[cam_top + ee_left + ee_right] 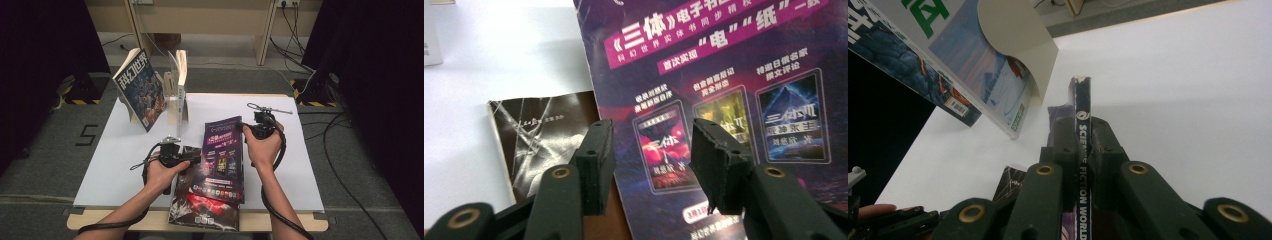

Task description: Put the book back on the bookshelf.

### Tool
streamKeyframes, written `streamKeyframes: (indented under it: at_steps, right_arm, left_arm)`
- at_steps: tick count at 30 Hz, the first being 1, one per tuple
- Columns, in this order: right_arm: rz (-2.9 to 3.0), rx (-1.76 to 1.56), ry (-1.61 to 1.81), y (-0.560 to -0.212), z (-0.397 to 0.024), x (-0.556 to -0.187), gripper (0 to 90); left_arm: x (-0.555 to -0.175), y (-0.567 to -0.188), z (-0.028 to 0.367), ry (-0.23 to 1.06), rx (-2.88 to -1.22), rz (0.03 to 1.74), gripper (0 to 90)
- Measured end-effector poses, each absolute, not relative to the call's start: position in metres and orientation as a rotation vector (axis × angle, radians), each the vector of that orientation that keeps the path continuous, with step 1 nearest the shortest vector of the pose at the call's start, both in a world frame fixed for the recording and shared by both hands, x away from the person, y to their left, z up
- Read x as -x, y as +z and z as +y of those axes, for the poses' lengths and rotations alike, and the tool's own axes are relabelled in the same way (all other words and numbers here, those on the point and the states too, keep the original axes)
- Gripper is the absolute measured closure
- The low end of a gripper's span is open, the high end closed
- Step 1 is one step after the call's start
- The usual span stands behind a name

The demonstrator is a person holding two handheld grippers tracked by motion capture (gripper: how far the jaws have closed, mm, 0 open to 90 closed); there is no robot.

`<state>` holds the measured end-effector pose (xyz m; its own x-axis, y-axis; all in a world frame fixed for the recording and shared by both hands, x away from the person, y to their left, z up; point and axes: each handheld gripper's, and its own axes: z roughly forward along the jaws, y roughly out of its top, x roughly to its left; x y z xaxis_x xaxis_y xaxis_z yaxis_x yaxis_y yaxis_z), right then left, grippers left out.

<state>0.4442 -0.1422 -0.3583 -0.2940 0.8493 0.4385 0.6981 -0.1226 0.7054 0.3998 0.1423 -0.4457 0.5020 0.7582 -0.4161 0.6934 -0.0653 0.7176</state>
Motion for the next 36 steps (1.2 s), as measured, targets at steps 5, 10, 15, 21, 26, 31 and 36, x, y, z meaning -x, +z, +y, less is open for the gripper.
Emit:
streamKeyframes:
  at_steps: [5, 10, 15, 21, 26, 31, 36]
  right_arm:
    - [1.945, -1.750, 1.388, -0.354, -0.140, -0.444, 84.4]
    - [1.920, -1.732, 1.391, -0.351, -0.137, -0.442, 84.4]
    - [1.887, -1.711, 1.405, -0.345, -0.133, -0.442, 84.4]
    - [1.869, -1.694, 1.406, -0.338, -0.128, -0.443, 84.3]
    - [1.851, -1.679, 1.409, -0.333, -0.124, -0.444, 84.3]
    - [1.833, -1.665, 1.409, -0.330, -0.119, -0.444, 84.3]
    - [1.816, -1.666, 1.417, -0.328, -0.113, -0.443, 84.1]
  left_arm:
    - [-0.400, -0.441, 0.142, 0.067, -1.762, 1.201, 51.5]
    - [-0.400, -0.433, 0.141, 0.073, -1.738, 1.178, 50.5]
    - [-0.399, -0.425, 0.138, 0.086, -1.731, 1.160, 48.7]
    - [-0.401, -0.415, 0.133, 0.097, -1.718, 1.136, 45.2]
    - [-0.401, -0.409, 0.129, 0.107, -1.714, 1.120, 43.1]
    - [-0.400, -0.403, 0.123, 0.115, -1.716, 1.100, 41.2]
    - [-0.400, -0.397, 0.116, 0.126, -1.723, 1.086, 38.6]
